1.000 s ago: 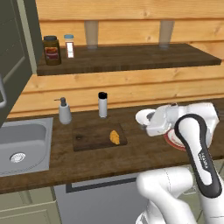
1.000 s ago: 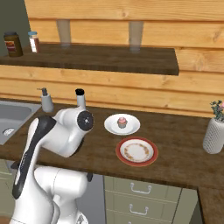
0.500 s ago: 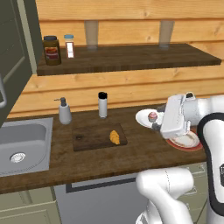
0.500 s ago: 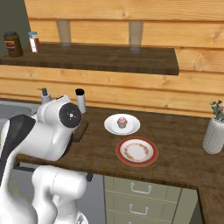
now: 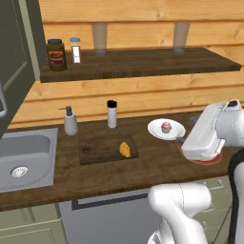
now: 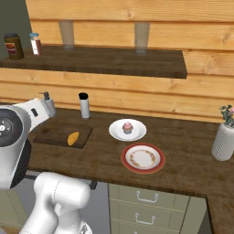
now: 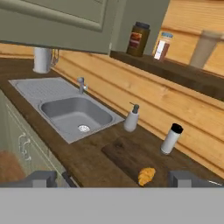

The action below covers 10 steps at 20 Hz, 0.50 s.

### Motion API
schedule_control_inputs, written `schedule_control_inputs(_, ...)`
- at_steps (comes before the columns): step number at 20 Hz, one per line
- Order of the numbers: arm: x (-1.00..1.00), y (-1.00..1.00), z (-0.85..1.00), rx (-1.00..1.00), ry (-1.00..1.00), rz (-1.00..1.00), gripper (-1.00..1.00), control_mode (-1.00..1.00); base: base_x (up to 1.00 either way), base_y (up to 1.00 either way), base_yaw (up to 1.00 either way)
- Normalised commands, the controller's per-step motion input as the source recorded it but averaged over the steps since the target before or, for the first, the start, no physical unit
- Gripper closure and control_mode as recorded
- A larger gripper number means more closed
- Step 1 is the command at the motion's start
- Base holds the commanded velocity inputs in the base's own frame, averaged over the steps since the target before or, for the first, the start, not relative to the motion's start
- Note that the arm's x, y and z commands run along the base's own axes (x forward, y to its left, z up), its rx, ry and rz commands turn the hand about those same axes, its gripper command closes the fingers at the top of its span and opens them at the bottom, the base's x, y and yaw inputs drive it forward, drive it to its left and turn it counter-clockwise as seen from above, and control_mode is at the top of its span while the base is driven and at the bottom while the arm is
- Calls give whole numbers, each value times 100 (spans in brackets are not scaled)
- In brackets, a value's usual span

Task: From the different types of pastries on the counter, select a croissant and place it on the cutting board. Then retrieve a jar of jam from the cabinet and place it alongside the croissant on the cutting board.

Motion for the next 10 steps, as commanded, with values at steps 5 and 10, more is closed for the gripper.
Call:
schedule_control_inputs(5,-100,30,-59,11,-33,-39,-100,-100,0,0,0)
schedule_control_inputs(10,-86,10,-18,2,-28,-26,-100,-100,0,0,0)
